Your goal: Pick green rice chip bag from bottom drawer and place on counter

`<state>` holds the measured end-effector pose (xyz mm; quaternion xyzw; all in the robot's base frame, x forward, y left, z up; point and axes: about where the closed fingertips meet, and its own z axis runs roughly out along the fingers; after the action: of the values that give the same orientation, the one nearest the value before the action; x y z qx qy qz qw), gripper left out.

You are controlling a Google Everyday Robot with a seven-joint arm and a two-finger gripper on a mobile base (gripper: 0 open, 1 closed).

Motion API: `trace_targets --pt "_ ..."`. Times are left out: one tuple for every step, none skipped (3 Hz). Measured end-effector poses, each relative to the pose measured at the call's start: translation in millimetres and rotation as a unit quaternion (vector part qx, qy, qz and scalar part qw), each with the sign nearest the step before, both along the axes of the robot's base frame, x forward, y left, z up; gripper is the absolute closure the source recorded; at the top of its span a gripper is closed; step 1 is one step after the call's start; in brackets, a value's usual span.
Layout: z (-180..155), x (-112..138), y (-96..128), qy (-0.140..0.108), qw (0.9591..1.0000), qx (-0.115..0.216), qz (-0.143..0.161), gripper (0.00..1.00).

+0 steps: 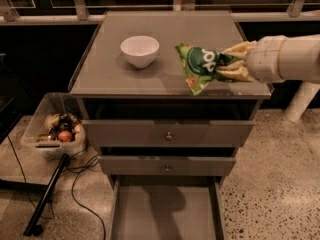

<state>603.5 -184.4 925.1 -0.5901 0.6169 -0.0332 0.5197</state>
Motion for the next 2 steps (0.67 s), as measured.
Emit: trace_targets --pt "-1 30 0 0.004 0.9974 0.022 -0.068 1.00" --pt "-2 66 -6 0.004 0.9939 0.032 -0.106 1.00"
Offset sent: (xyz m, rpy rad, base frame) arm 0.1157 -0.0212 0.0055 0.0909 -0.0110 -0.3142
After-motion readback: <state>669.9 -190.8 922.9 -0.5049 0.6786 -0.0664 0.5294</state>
